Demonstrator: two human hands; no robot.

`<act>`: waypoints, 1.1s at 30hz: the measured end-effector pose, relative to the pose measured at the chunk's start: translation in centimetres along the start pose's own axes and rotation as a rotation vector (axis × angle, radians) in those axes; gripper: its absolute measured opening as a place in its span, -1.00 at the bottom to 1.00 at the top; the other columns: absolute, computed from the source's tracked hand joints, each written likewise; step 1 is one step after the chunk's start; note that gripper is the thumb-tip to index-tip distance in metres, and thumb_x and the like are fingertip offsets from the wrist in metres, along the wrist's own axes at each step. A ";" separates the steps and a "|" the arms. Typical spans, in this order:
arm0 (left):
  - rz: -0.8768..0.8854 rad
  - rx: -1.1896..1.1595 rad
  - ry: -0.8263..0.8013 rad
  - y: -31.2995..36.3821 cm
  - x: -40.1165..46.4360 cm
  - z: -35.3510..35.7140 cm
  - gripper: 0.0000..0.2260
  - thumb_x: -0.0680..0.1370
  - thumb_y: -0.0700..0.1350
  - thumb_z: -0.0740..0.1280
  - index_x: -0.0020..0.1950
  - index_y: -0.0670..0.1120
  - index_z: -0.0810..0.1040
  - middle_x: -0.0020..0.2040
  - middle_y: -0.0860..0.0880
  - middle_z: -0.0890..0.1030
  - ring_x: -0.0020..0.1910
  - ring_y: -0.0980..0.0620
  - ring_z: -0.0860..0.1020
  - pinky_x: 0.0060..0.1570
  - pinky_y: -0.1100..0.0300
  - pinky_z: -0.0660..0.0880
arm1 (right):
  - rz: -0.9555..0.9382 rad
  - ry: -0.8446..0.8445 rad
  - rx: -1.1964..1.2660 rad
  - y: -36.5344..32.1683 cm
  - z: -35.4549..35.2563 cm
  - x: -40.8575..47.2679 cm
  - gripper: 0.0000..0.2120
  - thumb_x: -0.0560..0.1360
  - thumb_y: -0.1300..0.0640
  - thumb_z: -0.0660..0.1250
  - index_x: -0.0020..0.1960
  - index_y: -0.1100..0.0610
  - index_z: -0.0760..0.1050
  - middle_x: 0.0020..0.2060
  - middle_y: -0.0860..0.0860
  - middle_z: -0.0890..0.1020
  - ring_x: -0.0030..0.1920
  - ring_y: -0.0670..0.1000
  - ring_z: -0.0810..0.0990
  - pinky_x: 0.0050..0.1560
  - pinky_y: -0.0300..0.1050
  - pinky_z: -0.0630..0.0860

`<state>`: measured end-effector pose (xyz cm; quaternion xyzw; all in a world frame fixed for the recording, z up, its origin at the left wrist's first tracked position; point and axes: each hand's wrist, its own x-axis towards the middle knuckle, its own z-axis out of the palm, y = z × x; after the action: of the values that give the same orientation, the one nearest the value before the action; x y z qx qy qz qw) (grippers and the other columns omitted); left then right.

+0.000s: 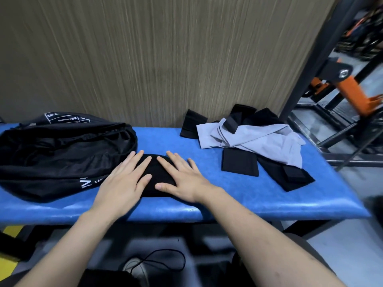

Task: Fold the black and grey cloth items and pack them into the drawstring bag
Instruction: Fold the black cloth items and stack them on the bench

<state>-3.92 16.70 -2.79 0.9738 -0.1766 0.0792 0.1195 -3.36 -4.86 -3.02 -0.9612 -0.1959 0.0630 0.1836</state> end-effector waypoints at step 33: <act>0.344 -0.215 0.145 22.5 5.6 3.9 -0.70 0.54 0.12 0.17 0.18 0.10 0.57 0.03 0.14 0.56 0.02 0.03 0.50 0.05 0.14 0.30 | 0.346 0.336 0.015 15.7 -7.5 -18.7 -0.63 0.45 -0.17 0.27 0.19 -0.04 0.55 0.03 -0.08 0.55 0.14 0.03 0.51 0.20 0.08 0.44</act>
<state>-6.46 -6.57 -0.80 0.9027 -0.3385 0.1488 0.2199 -13.43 -28.27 -1.06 -0.9761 0.0057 -0.0660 0.2071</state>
